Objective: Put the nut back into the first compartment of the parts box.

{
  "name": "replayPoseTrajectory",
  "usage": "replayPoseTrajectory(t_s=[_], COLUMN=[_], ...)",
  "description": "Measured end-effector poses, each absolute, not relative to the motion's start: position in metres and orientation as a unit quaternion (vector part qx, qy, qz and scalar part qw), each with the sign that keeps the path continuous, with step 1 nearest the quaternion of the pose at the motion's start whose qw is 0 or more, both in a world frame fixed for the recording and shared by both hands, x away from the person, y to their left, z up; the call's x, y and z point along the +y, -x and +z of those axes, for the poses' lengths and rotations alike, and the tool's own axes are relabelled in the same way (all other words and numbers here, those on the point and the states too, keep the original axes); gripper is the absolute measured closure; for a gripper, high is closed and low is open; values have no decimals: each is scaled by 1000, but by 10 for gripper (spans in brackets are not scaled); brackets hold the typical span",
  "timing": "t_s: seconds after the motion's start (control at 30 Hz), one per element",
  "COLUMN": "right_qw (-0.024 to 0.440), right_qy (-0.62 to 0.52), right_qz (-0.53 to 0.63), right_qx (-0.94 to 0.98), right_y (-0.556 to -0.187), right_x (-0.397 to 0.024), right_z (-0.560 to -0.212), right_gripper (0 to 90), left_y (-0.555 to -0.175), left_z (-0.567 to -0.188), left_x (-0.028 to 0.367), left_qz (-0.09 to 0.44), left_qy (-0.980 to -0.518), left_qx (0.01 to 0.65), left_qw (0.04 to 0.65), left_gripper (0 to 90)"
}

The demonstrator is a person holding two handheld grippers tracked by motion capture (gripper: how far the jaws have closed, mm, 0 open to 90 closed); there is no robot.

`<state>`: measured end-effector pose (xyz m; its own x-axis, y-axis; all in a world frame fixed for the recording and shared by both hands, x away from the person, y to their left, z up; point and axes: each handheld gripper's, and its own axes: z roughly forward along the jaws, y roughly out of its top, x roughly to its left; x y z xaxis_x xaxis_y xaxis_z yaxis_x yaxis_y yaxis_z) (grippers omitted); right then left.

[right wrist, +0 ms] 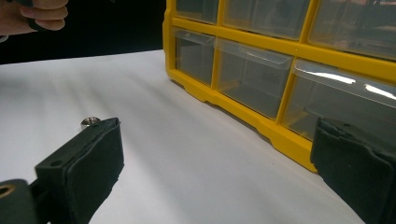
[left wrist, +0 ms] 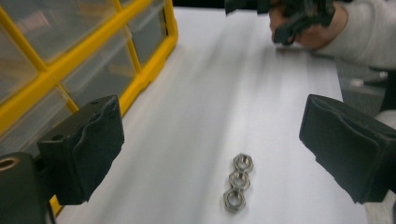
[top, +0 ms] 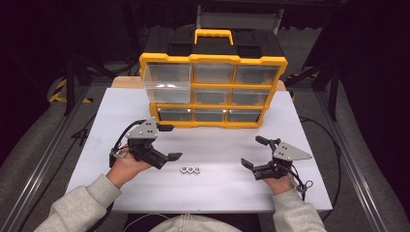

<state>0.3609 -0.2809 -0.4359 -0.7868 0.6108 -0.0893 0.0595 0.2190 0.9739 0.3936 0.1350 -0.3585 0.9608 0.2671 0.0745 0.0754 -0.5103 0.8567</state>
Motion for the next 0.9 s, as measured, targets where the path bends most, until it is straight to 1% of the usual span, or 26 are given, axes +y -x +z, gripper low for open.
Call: replayPoseTrajectory(t_s=[0.07,0.17,0.27,0.4,0.53,0.6,0.63,0.77,0.9], right_qw=[237,236,234,233,235,234,234,235,235], right_qy=[-225,-222,-221,-221,-218,-218,-218,-218,-217], right_qz=[582,583,583,584,583,583,583,583,581], right_qx=[744,745,746,746,746,747,747,747,748], right_y=[-360,-360,-360,-360,-359,-359,-359,-359,-359], right_x=[-281,-280,-280,-280,-279,-279,-279,-279,-279], right_z=[-435,-435,-435,-434,-434,-434,-434,-434,-434], right_gripper=[32,33,32,33,33,33,33,33,33], left_y=[-394,-396,-398,-401,-402,-402,-402,-403,-404], left_z=[-355,-350,-347,-343,-341,-341,-341,-340,-341], left_x=[131,125,120,112,105,103,100,96,90], left_qz=[103,91,91,72,63,63,64,64,63], left_qy=[-876,-895,-913,-933,-944,-947,-953,-958,-967], left_qx=[94,88,81,65,62,62,63,68,66], left_qw=[462,428,389,347,317,308,289,270,237], left_gripper=[75,77,77,76,68,67,68,70,74])
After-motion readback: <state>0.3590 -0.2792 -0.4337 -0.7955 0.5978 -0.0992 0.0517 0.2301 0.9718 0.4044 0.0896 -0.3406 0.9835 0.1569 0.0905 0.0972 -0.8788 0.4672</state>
